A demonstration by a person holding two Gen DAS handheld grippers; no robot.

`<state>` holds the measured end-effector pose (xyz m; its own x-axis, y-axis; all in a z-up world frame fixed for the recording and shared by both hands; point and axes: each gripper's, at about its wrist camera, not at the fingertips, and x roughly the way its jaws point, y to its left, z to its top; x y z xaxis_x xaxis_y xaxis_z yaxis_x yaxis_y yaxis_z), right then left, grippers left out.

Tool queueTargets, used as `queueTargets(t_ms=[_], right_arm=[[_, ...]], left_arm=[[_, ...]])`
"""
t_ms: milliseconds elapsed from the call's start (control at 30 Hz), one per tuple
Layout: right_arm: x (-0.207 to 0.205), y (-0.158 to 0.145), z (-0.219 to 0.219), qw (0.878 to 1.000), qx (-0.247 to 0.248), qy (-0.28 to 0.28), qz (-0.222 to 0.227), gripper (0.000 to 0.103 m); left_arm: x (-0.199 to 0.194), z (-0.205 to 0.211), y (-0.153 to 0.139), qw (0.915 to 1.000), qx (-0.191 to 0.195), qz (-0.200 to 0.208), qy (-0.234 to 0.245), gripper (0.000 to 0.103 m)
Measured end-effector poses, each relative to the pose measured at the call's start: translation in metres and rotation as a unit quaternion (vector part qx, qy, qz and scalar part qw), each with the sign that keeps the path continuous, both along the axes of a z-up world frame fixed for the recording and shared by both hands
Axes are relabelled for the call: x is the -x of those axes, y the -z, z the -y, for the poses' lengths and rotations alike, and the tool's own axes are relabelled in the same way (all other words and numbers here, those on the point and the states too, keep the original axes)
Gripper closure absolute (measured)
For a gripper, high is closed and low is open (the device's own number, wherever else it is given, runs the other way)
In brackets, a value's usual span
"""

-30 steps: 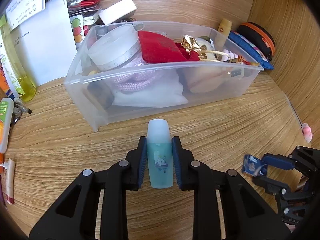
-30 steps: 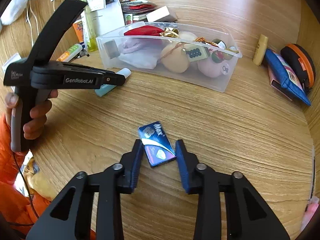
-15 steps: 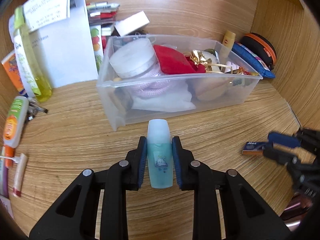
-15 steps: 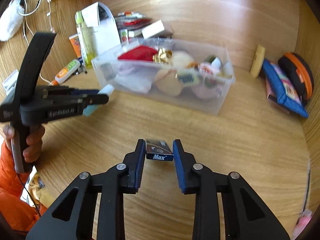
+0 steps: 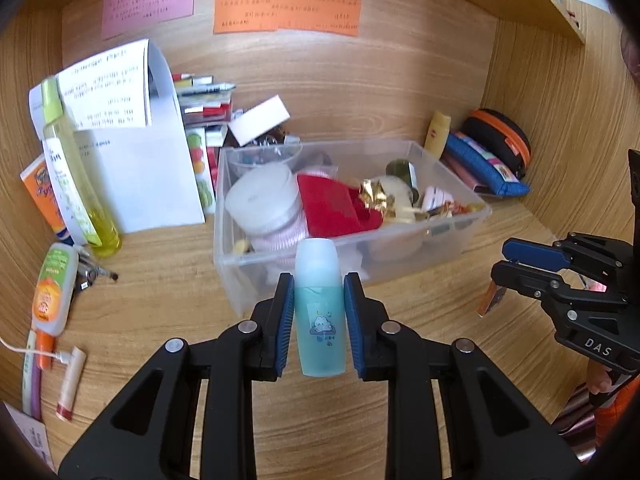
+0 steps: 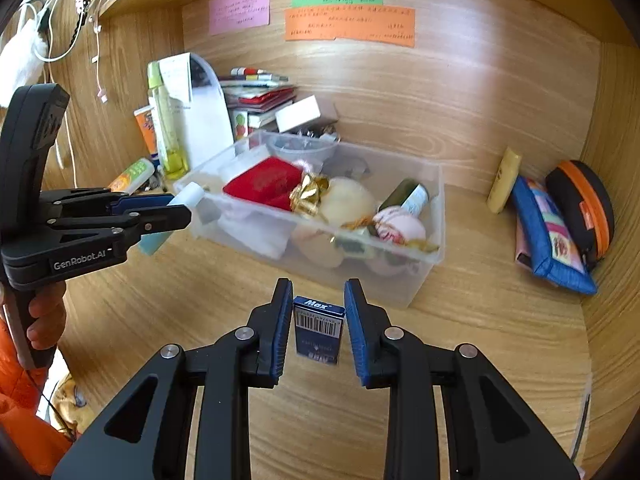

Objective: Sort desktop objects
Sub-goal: 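Carry the tube with the left gripper over the clear box while the right gripper carries the card pack there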

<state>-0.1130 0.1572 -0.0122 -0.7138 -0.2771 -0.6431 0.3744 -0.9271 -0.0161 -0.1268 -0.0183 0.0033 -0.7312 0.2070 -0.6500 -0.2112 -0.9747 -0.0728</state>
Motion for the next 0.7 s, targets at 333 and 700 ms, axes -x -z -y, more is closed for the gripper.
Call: queueTargets(t_ms=[333, 700], right_arm=[[0.023, -0.026, -0.007, 0.999, 0.009, 0.011, -0.037, 0.079], [0.057, -0.041, -0.007, 0.998, 0.032, 0.013, -0.051, 0.079]], left_arm=[[0.015, 0.002, -0.017, 0.9999, -0.005, -0.012, 0.003, 0.078], [0.047, -0.007, -0.025, 0.9997, -0.001, -0.007, 0.024, 0.078]])
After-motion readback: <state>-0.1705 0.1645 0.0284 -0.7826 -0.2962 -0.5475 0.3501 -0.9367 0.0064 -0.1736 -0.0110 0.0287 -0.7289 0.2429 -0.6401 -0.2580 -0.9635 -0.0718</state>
